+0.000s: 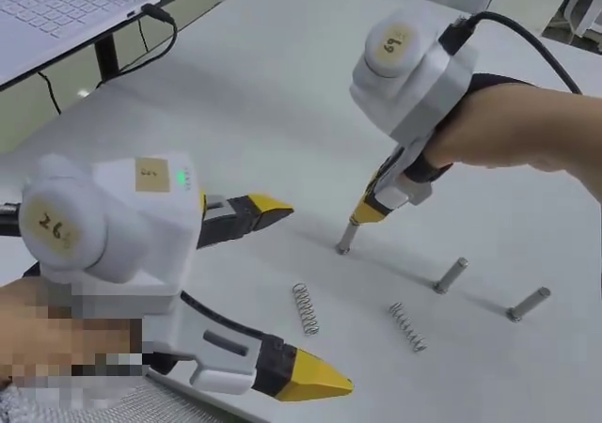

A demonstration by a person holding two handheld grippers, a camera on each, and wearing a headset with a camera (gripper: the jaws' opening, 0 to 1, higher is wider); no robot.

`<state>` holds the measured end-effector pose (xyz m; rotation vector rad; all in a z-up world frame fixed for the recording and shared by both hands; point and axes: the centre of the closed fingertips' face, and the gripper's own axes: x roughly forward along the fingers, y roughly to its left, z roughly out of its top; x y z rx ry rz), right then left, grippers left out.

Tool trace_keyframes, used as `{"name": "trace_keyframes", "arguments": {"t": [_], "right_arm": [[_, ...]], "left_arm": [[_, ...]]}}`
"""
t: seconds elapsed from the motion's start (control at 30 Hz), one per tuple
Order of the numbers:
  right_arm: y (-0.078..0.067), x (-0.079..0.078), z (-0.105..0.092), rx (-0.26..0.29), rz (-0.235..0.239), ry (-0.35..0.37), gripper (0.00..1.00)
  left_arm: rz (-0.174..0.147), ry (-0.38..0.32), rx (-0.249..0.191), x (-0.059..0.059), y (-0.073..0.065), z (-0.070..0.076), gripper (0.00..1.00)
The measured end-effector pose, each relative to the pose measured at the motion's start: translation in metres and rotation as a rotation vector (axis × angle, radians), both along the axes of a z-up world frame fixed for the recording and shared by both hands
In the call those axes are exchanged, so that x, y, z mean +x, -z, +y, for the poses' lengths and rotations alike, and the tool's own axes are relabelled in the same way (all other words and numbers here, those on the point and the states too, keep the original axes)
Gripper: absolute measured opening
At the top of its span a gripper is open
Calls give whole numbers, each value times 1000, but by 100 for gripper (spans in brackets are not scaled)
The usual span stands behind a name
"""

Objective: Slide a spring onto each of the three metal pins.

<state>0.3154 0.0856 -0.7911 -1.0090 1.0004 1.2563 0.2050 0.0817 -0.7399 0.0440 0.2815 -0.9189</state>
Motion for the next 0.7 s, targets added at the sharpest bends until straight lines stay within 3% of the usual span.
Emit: {"name": "trace_keyframes", "arguments": {"t": [0.7], "right_arm": [[41, 0, 5, -58, 16, 26, 9]], "left_arm": [[-2, -6, 0, 0, -3, -2, 94]]}}
